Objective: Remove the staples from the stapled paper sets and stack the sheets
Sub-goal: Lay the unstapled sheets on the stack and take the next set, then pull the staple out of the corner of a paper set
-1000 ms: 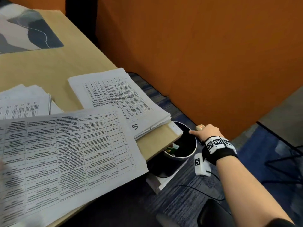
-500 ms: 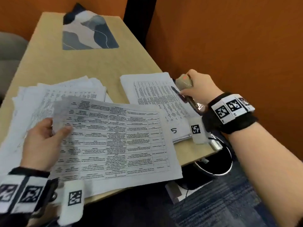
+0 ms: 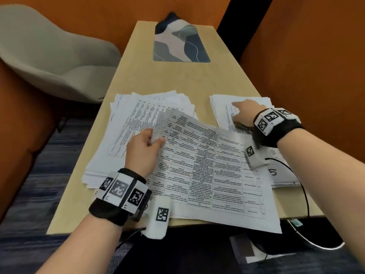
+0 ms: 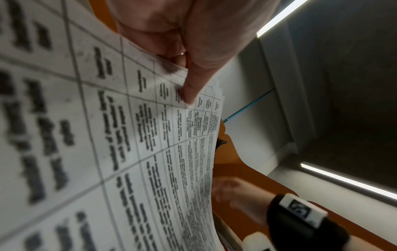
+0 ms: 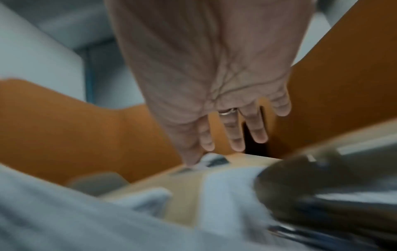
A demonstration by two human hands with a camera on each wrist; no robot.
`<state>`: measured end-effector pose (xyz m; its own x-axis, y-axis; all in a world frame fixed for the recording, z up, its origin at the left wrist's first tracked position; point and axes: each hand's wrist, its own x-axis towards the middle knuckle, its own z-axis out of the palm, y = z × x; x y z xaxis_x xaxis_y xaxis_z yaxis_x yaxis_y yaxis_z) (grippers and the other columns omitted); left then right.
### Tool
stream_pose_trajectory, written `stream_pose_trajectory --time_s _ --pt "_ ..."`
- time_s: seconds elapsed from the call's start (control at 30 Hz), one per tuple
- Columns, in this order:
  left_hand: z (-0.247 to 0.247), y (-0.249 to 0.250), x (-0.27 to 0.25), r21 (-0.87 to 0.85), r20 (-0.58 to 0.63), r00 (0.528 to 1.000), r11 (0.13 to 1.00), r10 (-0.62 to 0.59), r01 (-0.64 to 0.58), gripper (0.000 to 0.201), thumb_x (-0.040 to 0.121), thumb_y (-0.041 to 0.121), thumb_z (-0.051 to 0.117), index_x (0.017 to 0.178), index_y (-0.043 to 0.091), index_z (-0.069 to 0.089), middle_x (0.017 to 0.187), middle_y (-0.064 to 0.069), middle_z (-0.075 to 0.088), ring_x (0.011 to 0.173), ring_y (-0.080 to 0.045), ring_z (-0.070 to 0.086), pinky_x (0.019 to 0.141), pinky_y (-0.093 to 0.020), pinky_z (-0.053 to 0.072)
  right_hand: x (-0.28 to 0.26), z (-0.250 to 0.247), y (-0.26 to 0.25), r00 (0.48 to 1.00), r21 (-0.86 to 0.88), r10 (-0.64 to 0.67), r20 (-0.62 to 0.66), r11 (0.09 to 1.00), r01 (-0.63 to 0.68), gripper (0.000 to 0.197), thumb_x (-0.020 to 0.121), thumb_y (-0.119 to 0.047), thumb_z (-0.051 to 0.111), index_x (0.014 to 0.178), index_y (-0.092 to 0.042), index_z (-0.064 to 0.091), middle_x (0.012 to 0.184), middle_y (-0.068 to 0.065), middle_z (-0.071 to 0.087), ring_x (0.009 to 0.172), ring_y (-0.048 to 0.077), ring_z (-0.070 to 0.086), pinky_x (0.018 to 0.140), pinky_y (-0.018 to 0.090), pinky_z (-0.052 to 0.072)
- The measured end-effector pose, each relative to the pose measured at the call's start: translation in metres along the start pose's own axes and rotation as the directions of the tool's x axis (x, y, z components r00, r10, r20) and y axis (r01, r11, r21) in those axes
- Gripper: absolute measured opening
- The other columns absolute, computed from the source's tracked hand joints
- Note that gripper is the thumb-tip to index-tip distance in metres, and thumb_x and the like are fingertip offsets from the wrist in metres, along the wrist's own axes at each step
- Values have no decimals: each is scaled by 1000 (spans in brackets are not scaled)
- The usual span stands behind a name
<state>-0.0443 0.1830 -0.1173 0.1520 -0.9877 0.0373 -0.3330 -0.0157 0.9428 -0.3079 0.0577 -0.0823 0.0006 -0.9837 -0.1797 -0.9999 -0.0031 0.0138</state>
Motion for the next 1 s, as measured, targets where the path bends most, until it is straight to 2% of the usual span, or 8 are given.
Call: stream_pose_trajectory --time_s 0.13,0.23,0.33,0.4,0.5,0.6,0.73,1.0 --pt "0 1 -1 -24 -21 1000 1000 18 -18 32 89 11 58 120 19 53 92 0 67 77 -7 63 73 -23 51 -49 -20 -65 921 250 -372 -114 887 389 59 93 -36 51 145 -19 30 149 8 29 135 24 30 112 35 24" --pt "-2 2 -3 -76 -43 997 995 56 -59 51 88 5 58 130 30 42 83 5 63 62 7 57 71 -11 47 -76 -10 -94 872 307 -448 -197 816 489 54 90 -29 59 140 -17 41 134 5 45 123 18 42 98 21 29" --pt "-3 2 -4 -75 -56 996 995 66 -70 54 87 4 59 121 41 39 74 -10 61 59 -13 58 67 -23 50 -80 2 -98 832 391 -369 -414 754 528 27 84 -15 67 110 -8 65 102 3 56 97 17 50 79 9 30" --pt "-3 3 -4 -87 -67 996 994 67 -72 48 86 4 60 106 41 38 72 -15 65 61 -29 59 64 -31 50 -79 5 -97 801 428 -350 -485 704 567 10 77 -2 69 87 -3 67 88 4 58 84 16 49 71 3 30" --pt "-3 2 -4 -63 -78 994 994 81 -86 39 85 3 60 92 36 40 65 -3 62 52 -17 52 53 -26 41 -82 7 -96 843 565 -365 -396 626 537 14 76 11 61 82 -1 62 83 10 67 76 9 56 68 1 36" --pt "-2 2 -3 -11 -54 995 996 89 -89 33 86 7 61 88 36 45 81 -14 67 65 -27 60 62 -37 50 -81 8 -97 878 696 -331 -346 537 477 20 80 7 63 82 -12 56 74 -9 61 66 -11 56 64 4 43" --pt "-1 -1 -2 -44 -24 998 997 62 -63 28 88 6 58 98 32 49 100 -3 69 83 -21 67 76 -41 56 -77 5 -100 915 820 -303 -267 427 381 24 78 5 68 83 -17 59 70 -9 64 57 -7 60 57 11 49" --pt "1 -4 0 -75 -38 996 994 78 -81 24 88 7 57 98 28 53 100 0 68 90 -19 65 83 -44 54 -73 -4 -106 915 792 -305 -263 473 386 29 73 0 75 92 -16 61 66 -9 62 52 -8 59 53 8 46"
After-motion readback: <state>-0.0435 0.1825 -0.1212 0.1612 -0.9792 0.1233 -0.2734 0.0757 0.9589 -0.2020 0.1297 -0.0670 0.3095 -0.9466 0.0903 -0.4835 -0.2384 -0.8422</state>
